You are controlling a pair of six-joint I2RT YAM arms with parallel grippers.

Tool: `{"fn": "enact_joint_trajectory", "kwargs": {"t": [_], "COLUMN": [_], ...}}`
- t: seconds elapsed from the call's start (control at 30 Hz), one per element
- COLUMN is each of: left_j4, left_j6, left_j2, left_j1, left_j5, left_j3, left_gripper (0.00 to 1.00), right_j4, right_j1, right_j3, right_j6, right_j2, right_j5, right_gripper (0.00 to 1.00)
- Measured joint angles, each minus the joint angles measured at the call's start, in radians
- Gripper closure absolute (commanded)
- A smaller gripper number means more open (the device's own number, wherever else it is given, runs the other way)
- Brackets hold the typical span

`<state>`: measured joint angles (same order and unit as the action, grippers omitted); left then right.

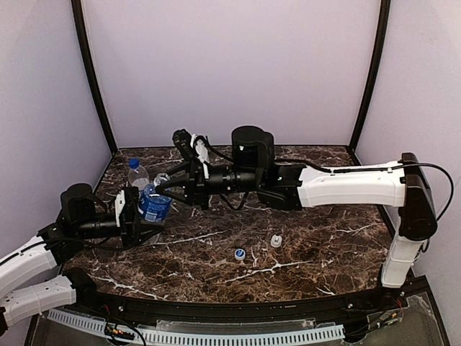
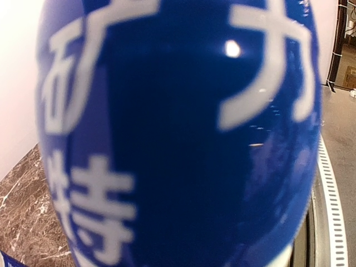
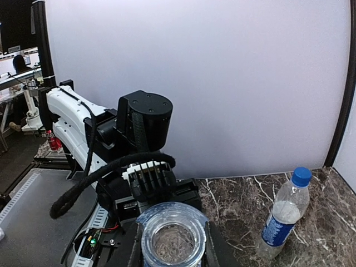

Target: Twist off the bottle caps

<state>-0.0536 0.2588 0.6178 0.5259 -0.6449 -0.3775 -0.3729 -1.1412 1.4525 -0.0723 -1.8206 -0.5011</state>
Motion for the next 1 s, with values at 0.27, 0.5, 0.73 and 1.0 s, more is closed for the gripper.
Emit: {"fn": "enact_joint_trajectory", "kwargs": {"t": [0.27,0.5,0.73,1.0], "left_j4": [0.001,0.0,0.0,0.002], "left_j6": [-0.002,-0.007,0.002,0.021], "left_j2": [0.003,-0.005,-0.009,-0.009], "left_j1": [0.0,0.0,0.0,0.0], "left_j5": [0.0,0.078,0.084,0.083], "left_j3": [0.0,0.0,0.0,0.0], "left_gripper": [0.02,0.01,0.01,0.01], "right_j4": [0.079,0.367,0.617,0.467], "right_j1": [0.0,0.077,0.293,0.645], "right_j3": [0.03,0.022,-0.194,-0.328], "right_j6": [0.035,0.113,0.15,0.119], "right_j2": [0.005,0.105,0.355,0.389], "right_j5": [-0.002,0.006,0.325,0.55], "right_gripper": [1.0,1.0,1.0,1.0]}}
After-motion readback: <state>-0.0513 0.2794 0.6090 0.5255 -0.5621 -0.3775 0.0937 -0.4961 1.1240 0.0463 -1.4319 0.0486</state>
